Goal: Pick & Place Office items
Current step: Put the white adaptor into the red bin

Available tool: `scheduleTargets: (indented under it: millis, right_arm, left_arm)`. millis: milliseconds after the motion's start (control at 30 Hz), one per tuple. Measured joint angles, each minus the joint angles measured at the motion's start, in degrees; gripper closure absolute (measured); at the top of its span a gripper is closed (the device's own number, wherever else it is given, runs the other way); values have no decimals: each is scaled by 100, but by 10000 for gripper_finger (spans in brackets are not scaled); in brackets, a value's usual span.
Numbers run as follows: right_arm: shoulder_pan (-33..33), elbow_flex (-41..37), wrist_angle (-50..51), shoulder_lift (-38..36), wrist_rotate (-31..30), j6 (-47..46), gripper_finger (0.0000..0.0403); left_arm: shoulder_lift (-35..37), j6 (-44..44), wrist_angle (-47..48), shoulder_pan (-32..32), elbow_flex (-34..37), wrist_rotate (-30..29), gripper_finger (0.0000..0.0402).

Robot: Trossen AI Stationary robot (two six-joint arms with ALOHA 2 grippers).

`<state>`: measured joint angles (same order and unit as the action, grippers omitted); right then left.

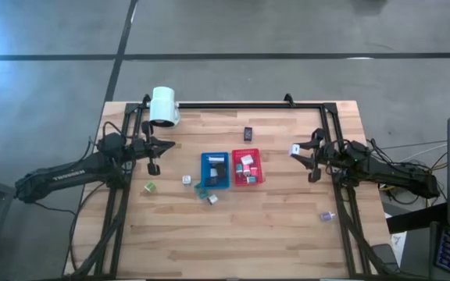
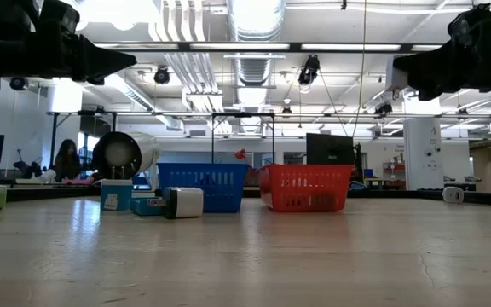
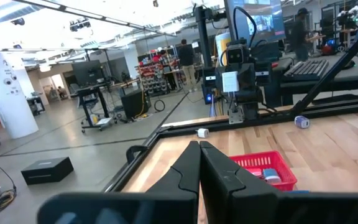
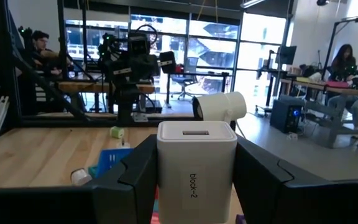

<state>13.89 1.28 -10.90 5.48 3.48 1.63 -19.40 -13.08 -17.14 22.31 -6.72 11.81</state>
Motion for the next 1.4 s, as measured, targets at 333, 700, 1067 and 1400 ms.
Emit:
scheduleTargets:
  millis: [333,700,1067,1400]
  right_arm:
    - [4,5,-43,419,1,2,243]
    - [-89,781,-156,1804,-108,-750,244]
    - [-706,2298,-175,5268,-1301,-694,244]
    - [-1031,3977,158,7911,-1220,-149,243]
  left_arm:
    - [0,0,1,2,0,2,390]
    - [0,0,-31,1,0,7,390]
    - [0,0,-45,0,0,20,390]
    - [0,-20,-38,1,28,19,390]
